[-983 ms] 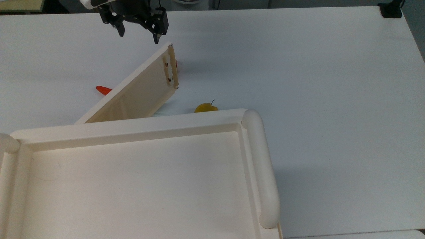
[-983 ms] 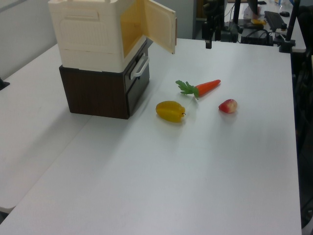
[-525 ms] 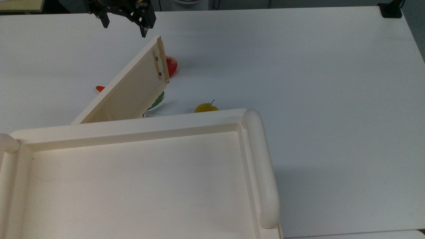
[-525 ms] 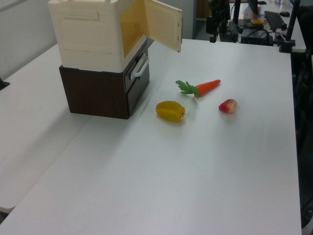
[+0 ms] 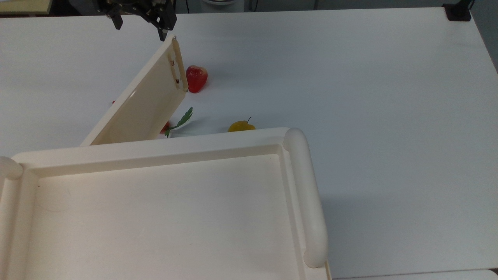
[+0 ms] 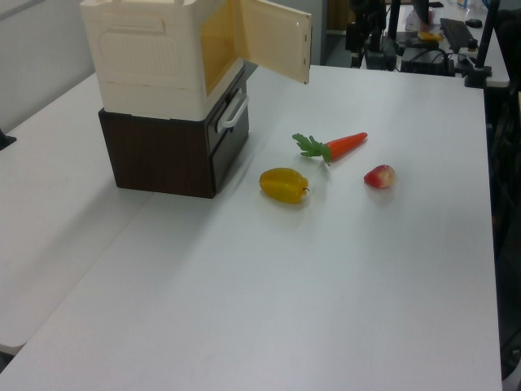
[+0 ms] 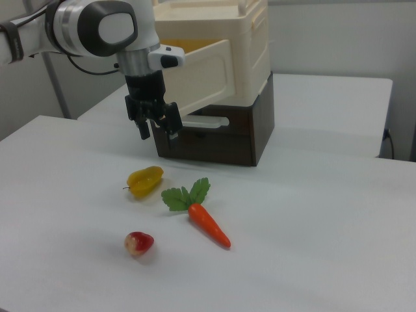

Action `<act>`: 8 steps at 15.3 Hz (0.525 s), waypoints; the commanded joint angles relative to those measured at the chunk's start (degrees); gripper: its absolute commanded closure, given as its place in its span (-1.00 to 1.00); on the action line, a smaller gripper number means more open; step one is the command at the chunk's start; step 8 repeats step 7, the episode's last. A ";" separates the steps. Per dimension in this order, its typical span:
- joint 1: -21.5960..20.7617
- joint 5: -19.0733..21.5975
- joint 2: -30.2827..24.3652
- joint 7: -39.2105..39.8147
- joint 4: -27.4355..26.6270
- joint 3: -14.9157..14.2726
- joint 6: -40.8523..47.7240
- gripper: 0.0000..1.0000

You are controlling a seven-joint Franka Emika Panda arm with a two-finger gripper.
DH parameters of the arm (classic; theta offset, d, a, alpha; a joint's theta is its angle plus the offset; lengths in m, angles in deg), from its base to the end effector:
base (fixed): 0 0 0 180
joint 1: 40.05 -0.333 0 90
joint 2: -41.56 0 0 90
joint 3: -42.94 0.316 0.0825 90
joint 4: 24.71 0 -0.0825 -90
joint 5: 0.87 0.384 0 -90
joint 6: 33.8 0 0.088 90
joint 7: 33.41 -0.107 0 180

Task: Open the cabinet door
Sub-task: 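Release the door and move the gripper away from it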

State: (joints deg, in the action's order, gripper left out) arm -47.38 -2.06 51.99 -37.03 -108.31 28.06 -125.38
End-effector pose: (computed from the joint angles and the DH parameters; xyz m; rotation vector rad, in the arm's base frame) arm 0.6053 -0.0684 0.5770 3.0610 -0.2928 -0.0599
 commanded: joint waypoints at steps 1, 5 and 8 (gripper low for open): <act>-0.23 -0.21 -1.73 0.11 -1.92 0.30 0.53 -1.00; -0.41 -0.21 -1.29 -0.51 -1.92 0.30 0.27 -1.00; -0.41 -0.21 -1.29 -0.59 -1.92 0.30 0.36 -1.00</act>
